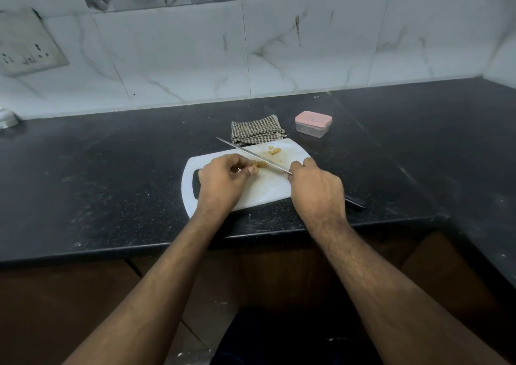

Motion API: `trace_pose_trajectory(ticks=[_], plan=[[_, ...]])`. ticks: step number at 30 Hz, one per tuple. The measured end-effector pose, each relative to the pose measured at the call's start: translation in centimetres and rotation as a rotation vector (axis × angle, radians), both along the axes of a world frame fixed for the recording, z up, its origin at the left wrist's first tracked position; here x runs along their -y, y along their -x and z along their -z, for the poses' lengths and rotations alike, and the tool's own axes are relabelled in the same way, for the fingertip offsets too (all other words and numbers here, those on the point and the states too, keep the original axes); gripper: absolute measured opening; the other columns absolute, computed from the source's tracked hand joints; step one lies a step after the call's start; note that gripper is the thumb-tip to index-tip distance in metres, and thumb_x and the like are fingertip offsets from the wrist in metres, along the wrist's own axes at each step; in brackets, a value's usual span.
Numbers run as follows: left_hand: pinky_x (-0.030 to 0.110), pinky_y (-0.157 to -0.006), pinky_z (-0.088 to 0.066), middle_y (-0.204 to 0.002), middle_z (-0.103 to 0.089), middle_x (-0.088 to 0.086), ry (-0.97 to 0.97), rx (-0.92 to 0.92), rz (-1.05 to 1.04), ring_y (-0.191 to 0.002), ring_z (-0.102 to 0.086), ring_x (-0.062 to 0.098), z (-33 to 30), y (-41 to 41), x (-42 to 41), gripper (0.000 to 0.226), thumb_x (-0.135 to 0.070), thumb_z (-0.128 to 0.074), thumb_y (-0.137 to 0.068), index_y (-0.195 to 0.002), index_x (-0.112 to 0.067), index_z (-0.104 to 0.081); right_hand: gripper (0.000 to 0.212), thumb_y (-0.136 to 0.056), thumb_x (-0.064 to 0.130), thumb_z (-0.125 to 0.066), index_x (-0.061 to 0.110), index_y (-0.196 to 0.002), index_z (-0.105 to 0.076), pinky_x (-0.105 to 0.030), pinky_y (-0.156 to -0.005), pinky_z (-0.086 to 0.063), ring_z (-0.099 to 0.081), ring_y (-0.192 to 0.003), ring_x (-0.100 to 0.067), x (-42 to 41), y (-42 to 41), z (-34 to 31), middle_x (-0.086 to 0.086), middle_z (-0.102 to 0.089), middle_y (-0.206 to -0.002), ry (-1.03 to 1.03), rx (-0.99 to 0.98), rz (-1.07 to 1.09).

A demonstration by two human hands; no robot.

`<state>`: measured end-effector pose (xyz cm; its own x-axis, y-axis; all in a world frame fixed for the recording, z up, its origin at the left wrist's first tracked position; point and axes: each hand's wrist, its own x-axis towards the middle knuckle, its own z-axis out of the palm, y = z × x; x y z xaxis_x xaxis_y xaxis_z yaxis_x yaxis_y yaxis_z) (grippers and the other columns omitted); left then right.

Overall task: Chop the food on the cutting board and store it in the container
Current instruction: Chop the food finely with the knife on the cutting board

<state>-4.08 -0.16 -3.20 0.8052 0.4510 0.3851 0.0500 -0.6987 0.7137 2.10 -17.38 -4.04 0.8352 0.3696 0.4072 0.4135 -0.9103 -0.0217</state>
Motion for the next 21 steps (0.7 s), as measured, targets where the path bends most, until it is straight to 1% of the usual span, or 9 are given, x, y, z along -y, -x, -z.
trace_pose_trajectory(ticks=[3, 5, 7, 8, 11, 13, 16, 18, 21], plan=[[0.044, -0.101, -0.039, -0.080, -0.063, -0.027, -0.133, -0.053, -0.045, -0.091, -0.060, 0.005, -0.4, 1.1, 0.7, 0.018, -0.035, -0.073, -0.092, -0.077, -0.041, -0.067, 0.018, -0.104, 0.032, -0.050, 0.020, -0.111, -0.061, -0.030, -0.047, -0.038, -0.053, -0.060, -0.016, 0.2, 0.0, -0.1, 0.000, -0.056, -0.097, 0.024, 0.021, -0.026], [0.043, -0.104, -0.036, -0.082, -0.063, -0.024, -0.127, -0.107, -0.050, -0.093, -0.060, 0.009, -0.2, 1.2, 0.7, 0.013, -0.030, -0.070, -0.095, -0.084, -0.037, -0.071, 0.023, -0.106, 0.036, -0.046, 0.020, -0.113, -0.061, -0.031, -0.048, -0.036, -0.061, -0.065, -0.018, 0.3, 0.2, -0.2, 0.000, -0.057, -0.099, 0.035, 0.039, -0.028], [0.045, -0.104, -0.038, -0.083, -0.062, -0.023, -0.081, -0.148, -0.030, -0.097, -0.061, 0.012, 0.7, 1.2, 0.4, 0.015, -0.024, -0.068, -0.096, -0.087, -0.033, -0.075, 0.026, -0.106, 0.038, -0.044, 0.020, -0.115, -0.061, -0.031, -0.049, -0.036, -0.064, -0.070, -0.019, 0.3, 0.3, -0.3, -0.001, -0.059, -0.102, 0.033, 0.039, -0.031], [0.045, -0.102, -0.039, -0.087, -0.062, -0.021, -0.083, -0.151, -0.026, -0.101, -0.061, 0.014, 1.0, 1.3, 0.3, 0.017, -0.021, -0.066, -0.097, -0.091, -0.032, -0.077, 0.027, -0.106, 0.038, -0.043, 0.020, -0.116, -0.061, -0.031, -0.050, -0.036, -0.064, -0.071, -0.019, 0.2, 0.4, -0.3, -0.001, -0.059, -0.103, 0.031, 0.035, -0.037], [0.044, -0.100, -0.037, -0.113, -0.066, -0.008, -0.132, -0.140, -0.021, -0.113, -0.057, 0.019, 1.5, 1.0, 0.2, 0.022, -0.018, -0.060, -0.101, -0.110, -0.030, -0.077, 0.028, -0.106, 0.039, -0.043, 0.020, -0.117, -0.060, -0.032, -0.053, -0.037, -0.065, -0.074, -0.021, 0.2, 0.2, -0.3, -0.001, -0.060, -0.104, 0.025, 0.035, -0.041], [0.042, -0.101, -0.037, -0.118, -0.068, -0.006, -0.118, -0.146, -0.003, -0.115, -0.059, 0.019, 1.7, 1.1, 0.2, 0.024, -0.018, -0.059, -0.101, -0.117, -0.028, -0.074, 0.028, -0.106, 0.039, -0.044, 0.019, -0.117, -0.061, -0.032, -0.054, -0.037, -0.065, -0.076, -0.022, 0.2, 0.2, -0.2, -0.001, -0.060, -0.104, 0.026, 0.038, -0.039], [0.046, -0.102, -0.043, -0.105, -0.070, -0.012, -0.060, -0.137, 0.013, -0.100, -0.062, 0.011, 1.9, 1.2, 0.0, 0.014, -0.027, -0.067, -0.096, -0.107, -0.031, -0.075, 0.031, -0.106, 0.042, -0.041, 0.019, -0.117, -0.060, -0.032, -0.055, -0.037, -0.065, -0.077, -0.022, 0.2, 0.3, -0.1, -0.001, -0.058, -0.104, 0.028, 0.032, -0.047], [0.043, -0.099, -0.039, -0.099, -0.065, -0.014, -0.073, -0.171, 0.007, -0.092, -0.057, 0.006, 1.7, 1.1, 0.1, 0.005, -0.033, -0.071, -0.093, -0.096, -0.032, -0.075, 0.033, -0.106, 0.044, -0.040, 0.020, -0.117, -0.060, -0.032, -0.055, -0.038, -0.065, -0.077, -0.022, 0.2, 0.3, -0.1, 0.000, -0.058, -0.104, 0.026, 0.041, -0.065], [0.039, -0.091, -0.031, -0.097, -0.059, -0.013, -0.106, -0.195, 0.000, -0.092, -0.054, 0.007, 1.5, 1.0, 0.4, 0.005, -0.032, -0.069, -0.093, -0.089, -0.032, -0.072, 0.033, -0.106, 0.046, -0.040, 0.023, -0.119, -0.060, -0.031, -0.054, -0.037, -0.065, -0.077, -0.021, 0.2, 0.6, -0.2, 0.002, -0.058, -0.104, 0.025, 0.046, -0.091]])
